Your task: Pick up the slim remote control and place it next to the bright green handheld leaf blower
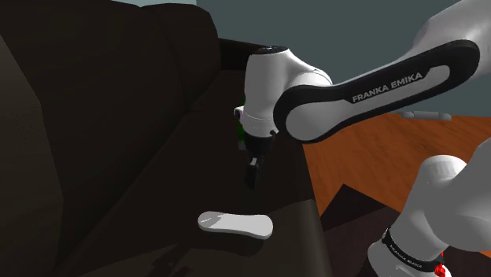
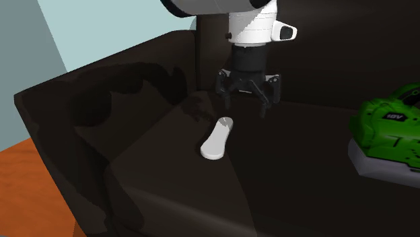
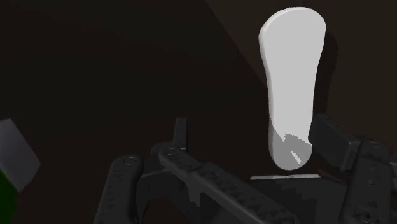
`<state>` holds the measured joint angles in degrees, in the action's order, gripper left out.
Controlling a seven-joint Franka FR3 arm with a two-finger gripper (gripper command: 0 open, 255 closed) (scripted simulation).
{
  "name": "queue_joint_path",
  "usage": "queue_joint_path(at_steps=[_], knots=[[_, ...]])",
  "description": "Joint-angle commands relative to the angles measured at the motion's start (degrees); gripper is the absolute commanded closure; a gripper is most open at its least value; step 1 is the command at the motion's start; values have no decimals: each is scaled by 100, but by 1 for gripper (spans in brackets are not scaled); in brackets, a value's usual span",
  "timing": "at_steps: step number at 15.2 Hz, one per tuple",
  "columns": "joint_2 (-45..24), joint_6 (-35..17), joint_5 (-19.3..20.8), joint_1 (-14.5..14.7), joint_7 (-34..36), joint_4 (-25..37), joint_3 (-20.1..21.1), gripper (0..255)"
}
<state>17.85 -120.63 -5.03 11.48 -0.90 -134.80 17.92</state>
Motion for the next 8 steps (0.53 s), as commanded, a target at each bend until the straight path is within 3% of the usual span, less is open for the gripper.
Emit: queue_joint_path(at_steps=[1,8], knots=[[-349,-194,61,73,109,88,175,0],[-1586,-733,496,329,551,479,679,0]])
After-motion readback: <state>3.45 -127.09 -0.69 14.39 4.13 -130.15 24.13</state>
